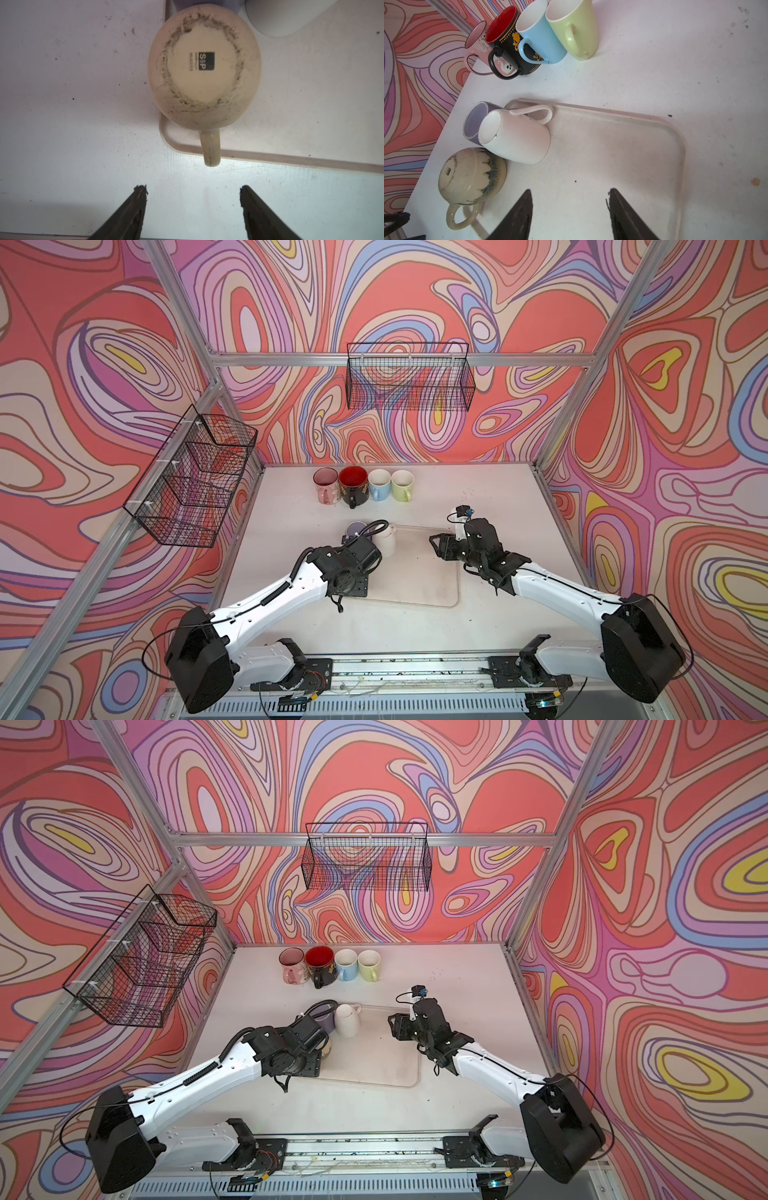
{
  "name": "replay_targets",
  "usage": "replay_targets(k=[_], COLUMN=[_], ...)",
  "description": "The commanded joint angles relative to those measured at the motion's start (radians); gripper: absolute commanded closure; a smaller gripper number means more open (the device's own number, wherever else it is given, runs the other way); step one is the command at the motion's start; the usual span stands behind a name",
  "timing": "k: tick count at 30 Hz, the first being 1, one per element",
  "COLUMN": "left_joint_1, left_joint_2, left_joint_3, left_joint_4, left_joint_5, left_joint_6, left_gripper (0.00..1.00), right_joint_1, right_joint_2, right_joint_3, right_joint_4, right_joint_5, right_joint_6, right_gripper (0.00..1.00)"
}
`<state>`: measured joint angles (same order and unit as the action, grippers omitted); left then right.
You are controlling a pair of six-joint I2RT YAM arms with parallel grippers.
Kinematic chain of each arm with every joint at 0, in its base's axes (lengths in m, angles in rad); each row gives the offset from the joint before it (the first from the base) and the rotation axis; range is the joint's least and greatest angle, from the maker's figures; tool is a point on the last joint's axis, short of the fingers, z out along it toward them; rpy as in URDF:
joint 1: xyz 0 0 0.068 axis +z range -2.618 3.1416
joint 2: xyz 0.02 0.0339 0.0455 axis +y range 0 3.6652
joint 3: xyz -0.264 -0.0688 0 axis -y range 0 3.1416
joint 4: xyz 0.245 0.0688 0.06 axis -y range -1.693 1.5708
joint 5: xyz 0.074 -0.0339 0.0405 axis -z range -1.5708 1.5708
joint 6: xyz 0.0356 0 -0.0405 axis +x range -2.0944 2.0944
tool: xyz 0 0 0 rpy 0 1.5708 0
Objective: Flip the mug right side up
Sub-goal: 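Draw the right gripper back toward the tray while the left moves over the cream mug, then lower the left gripper and grasp the cream mug's base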
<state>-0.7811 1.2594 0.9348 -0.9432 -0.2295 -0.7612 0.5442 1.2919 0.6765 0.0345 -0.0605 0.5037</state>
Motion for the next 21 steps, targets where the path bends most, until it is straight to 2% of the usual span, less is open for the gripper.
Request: replay_targets(k=[1,8,21], left_joint_1=[-0.004,-0.004,-0.003], left_joint_2=[0.031,0.118,0.208], left_joint_3=[0.001,0.011,0.029], left_joint_4=[0.038,0.061,0.086], left_joint_5=[-0.030,-0.036,-0.043], left_joint_6=[-0.043,-0.047,-0.036], left_gripper=[0.29,0.43,0.62], right_joint_1=[0.002,0.002,0.002], right_joint_2=[0.016,0.021,0.042], right_joint_3=[-0.009,-0.009,-0.003], right_joint_4=[0.013,0.014,0.010], right_joint_5=[0.006,0.017,0.022], right_joint_6=[0.004,0.002,-0.004], right_gripper=[0.40,0.40,0.40])
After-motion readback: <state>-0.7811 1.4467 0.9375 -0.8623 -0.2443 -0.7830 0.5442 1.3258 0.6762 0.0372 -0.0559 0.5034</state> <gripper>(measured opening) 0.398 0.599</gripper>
